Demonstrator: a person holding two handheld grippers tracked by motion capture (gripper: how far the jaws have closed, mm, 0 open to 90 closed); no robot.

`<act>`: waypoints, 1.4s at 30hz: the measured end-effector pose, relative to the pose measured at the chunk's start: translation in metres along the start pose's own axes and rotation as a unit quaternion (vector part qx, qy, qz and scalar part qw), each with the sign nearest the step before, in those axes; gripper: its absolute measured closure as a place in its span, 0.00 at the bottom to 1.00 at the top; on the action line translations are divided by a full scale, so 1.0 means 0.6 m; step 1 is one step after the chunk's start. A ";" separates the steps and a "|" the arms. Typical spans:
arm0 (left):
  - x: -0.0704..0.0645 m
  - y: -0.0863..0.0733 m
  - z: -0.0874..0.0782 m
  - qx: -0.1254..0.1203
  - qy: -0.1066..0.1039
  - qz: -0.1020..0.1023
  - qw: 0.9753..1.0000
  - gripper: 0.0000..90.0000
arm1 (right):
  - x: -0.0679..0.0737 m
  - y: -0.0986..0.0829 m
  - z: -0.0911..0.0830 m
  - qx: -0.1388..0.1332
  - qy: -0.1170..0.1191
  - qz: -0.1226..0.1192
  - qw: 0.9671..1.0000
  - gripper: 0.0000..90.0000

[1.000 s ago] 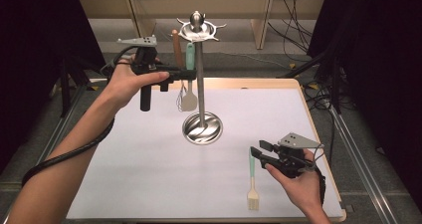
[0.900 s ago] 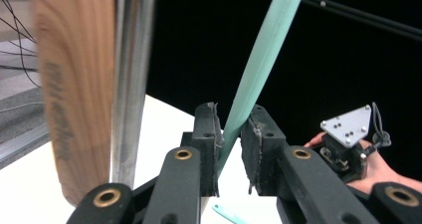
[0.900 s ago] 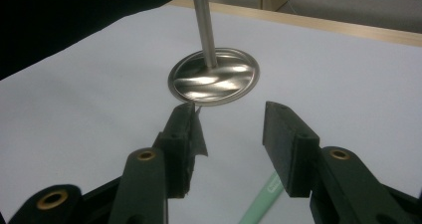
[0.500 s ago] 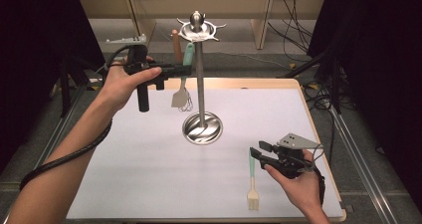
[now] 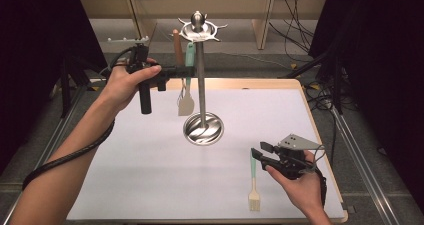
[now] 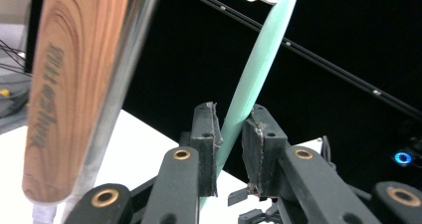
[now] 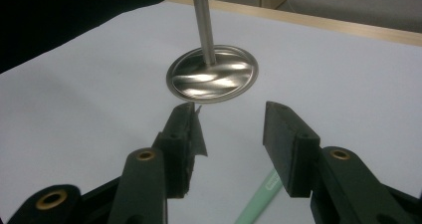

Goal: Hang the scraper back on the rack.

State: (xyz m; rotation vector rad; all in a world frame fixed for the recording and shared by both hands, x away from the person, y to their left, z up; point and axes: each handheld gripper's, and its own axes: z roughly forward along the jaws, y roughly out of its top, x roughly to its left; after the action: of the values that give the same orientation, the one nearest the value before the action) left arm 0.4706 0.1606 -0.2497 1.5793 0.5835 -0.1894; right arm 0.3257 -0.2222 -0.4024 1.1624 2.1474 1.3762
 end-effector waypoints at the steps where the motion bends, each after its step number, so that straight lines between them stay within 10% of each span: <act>1: 0.000 0.000 0.001 0.002 0.002 0.001 1.000 0.86 | 0.000 0.000 0.001 -0.002 0.000 -0.003 1.000 0.63; 18: -0.010 0.002 0.020 0.002 0.045 0.040 0.998 0.86 | 0.005 0.000 -0.003 0.006 0.001 0.019 1.000 0.63; 24: -0.019 -0.003 0.019 -0.005 0.080 0.070 0.994 0.82 | -0.003 -0.002 -0.002 -0.001 -0.004 -0.009 1.000 0.63; 34: -0.055 -0.020 0.001 -0.033 0.143 0.157 0.977 0.63 | -0.002 -0.003 -0.003 -0.001 -0.007 0.014 1.000 0.63; 42: -0.090 -0.034 -0.019 -0.052 0.178 0.186 0.965 0.76 | -0.008 -0.006 -0.007 0.015 -0.026 0.024 0.999 0.67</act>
State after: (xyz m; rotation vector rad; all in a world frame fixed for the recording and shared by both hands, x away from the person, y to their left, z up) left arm 0.4124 0.1580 -0.2415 1.5989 0.5505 0.4097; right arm 0.3242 -0.2289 -0.4042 1.2538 2.1249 1.3229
